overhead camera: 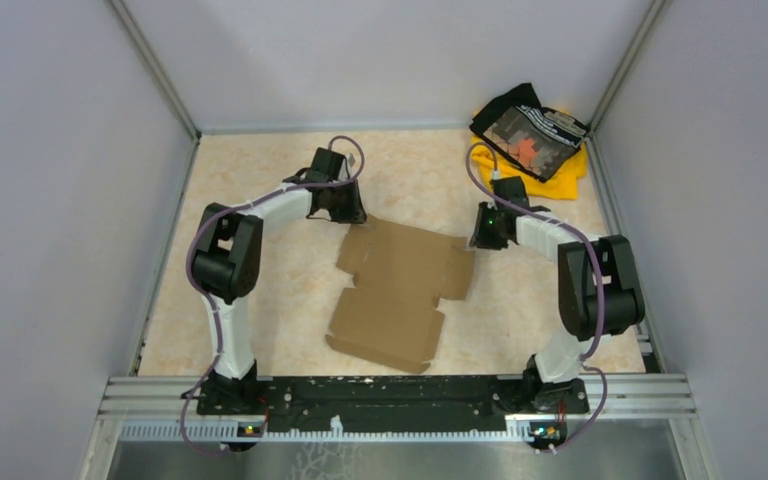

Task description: Fold the paper box

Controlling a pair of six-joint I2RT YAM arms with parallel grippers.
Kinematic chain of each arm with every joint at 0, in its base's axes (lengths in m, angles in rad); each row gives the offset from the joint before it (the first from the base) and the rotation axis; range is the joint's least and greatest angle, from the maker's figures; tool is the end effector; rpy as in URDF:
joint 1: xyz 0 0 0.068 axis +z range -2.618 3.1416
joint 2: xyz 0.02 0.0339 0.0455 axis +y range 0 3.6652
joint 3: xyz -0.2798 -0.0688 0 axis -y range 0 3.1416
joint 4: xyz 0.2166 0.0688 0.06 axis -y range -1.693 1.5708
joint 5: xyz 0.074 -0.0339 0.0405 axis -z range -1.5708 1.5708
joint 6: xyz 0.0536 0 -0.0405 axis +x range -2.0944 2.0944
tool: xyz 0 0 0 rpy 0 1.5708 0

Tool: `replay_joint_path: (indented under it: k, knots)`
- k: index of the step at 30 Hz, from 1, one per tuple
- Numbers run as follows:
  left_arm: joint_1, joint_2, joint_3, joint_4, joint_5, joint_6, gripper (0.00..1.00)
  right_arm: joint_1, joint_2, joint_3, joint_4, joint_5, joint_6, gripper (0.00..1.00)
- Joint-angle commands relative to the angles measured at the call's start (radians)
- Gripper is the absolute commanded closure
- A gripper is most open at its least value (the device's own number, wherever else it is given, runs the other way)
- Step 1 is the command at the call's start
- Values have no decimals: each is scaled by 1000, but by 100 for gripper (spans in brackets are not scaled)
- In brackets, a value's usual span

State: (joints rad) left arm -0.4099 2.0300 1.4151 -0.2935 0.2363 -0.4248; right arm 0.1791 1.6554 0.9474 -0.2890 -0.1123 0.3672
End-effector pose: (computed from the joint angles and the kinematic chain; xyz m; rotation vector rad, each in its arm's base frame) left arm 0.3922 -0.1841 0.1889 0.0853 2.5575 -0.6338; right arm 0.3102 0.0623 0.1901 0.2010 2.5897 0.3473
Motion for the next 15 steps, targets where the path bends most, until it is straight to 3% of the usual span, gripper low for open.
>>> replay_joint_path:
  k: [1, 7, 15]
  knots:
    - [-6, -16, 20, 2, 3, 8, 73, 3, -32, 8, 62, -42, -2, 76]
    - [-6, -10, 34, 3, 12, 4, 70, 14, -18, 41, 53, -58, -5, 76]
    - [-7, -9, 49, -4, 16, 6, 73, 48, 5, 83, 36, -51, -5, 76]
